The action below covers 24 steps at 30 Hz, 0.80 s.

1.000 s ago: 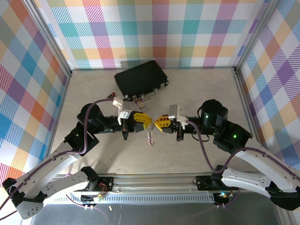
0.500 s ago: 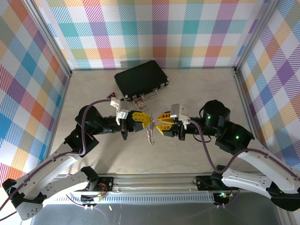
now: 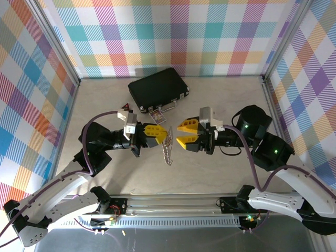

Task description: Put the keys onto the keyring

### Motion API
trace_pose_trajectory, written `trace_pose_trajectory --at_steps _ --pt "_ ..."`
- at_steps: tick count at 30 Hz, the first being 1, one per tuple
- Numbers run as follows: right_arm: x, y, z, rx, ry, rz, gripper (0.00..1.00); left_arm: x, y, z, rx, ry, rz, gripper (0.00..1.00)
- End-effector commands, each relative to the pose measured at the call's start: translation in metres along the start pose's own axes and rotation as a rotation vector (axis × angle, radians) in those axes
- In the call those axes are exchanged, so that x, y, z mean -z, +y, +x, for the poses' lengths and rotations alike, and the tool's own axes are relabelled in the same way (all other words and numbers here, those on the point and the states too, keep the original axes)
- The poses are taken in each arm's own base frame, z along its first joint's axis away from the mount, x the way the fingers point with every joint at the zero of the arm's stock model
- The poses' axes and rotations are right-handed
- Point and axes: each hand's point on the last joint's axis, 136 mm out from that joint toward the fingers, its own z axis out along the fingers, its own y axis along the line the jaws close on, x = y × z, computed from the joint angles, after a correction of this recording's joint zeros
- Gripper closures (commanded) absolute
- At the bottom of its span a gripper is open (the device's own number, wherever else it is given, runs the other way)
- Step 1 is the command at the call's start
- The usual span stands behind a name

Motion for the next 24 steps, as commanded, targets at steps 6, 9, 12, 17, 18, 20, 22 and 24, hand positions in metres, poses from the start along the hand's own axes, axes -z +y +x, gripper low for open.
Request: trace_pose_trajectory --at_steps 6,9,12,17,18,20,22,24 --pt "-0.009 -0.003 -0.003 -0.055 0.007 -0.021 0.63 0.004 -0.016 -0.017 -0.05 -0.041 0.054 1.0" --pt "-0.011 -0.004 0.001 -0.048 0.005 -0.018 0.65 0.004 -0.016 -0.018 -0.052 -0.045 0.053 1.0" --pt "-0.01 -0.003 0.002 -0.043 -0.002 -0.02 0.67 0.004 -0.016 -0.018 -0.049 -0.046 0.049 1.0" --pt "-0.012 -0.003 0.004 -0.048 0.005 -0.028 0.69 0.002 -0.013 -0.016 -0.044 -0.041 0.044 1.0" --pt "-0.013 -0.003 0.005 -0.048 0.009 -0.03 0.69 0.002 -0.013 -0.016 -0.046 -0.043 0.043 1.0" --pt "-0.016 -0.004 0.007 -0.05 0.015 -0.03 0.7 0.002 -0.012 -0.016 -0.046 -0.044 0.042 1.0" --pt "-0.017 -0.006 0.008 -0.049 0.02 -0.029 0.71 0.002 -0.012 -0.016 -0.045 -0.043 0.043 1.0" --pt "-0.018 -0.006 0.01 -0.047 0.025 -0.029 0.72 0.002 -0.012 -0.016 -0.045 -0.042 0.044 1.0"
